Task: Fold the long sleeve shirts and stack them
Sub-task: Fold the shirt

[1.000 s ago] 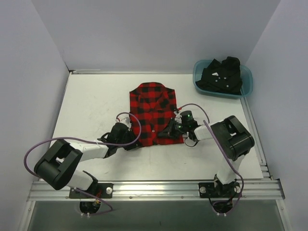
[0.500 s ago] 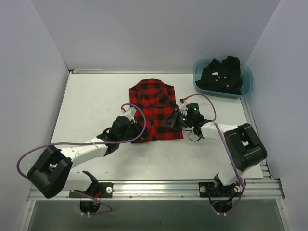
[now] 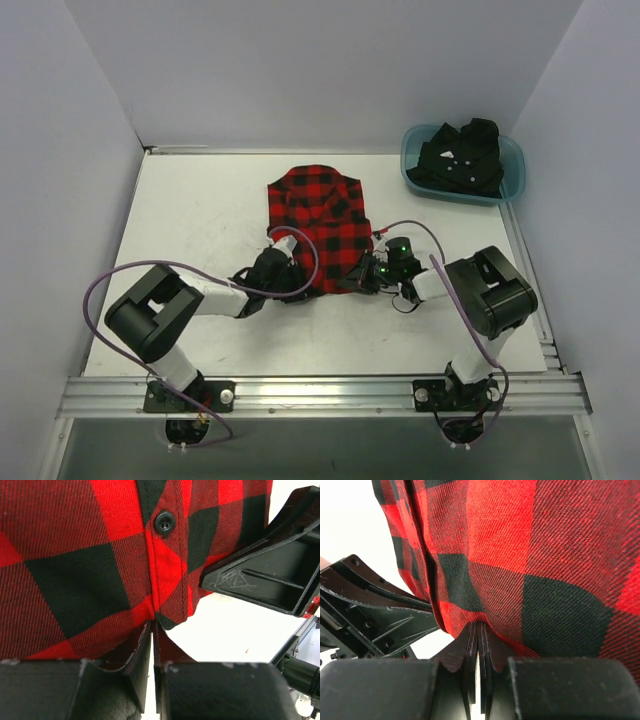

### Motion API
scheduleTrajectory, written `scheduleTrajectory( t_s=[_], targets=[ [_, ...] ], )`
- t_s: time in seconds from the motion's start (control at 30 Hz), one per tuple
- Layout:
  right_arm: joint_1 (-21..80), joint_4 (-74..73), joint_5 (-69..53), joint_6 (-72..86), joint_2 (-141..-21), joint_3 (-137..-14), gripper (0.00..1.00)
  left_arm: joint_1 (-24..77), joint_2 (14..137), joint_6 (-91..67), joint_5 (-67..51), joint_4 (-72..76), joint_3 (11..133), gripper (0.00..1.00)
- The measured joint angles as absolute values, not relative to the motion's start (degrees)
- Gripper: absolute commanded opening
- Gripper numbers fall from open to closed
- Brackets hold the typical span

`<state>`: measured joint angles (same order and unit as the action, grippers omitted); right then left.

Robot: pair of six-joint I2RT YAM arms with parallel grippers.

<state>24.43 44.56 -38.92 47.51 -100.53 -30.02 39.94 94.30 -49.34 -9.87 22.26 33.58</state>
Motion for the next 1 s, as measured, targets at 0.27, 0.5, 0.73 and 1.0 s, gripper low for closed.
scheduleTrajectory(
  t_s=[0.27,0.5,0.73,1.0],
  targets=[
    [20.97,39.0,-37.43,44.69,-92.58,-27.51,0.0,39.86,83.64,-49.08,-8.97,19.73,29.3,0.17],
    [14.24,35.57,-36.51,41.69,-86.06,-25.87,0.0,35.88,76.84,-48.64,-7.73,18.48,27.18,0.17],
    [12.19,35.68,-36.56,42.04,-90.72,-24.18,0.0,35.09,83.44,-49.89,-8.27,17.78,24.62,0.2],
    [16.34,17.45,-26.13,35.66,-80.51,-28.82,0.05,35.03,75.09,-45.12,-2.96,2.61,30.98,0.55]
  ],
)
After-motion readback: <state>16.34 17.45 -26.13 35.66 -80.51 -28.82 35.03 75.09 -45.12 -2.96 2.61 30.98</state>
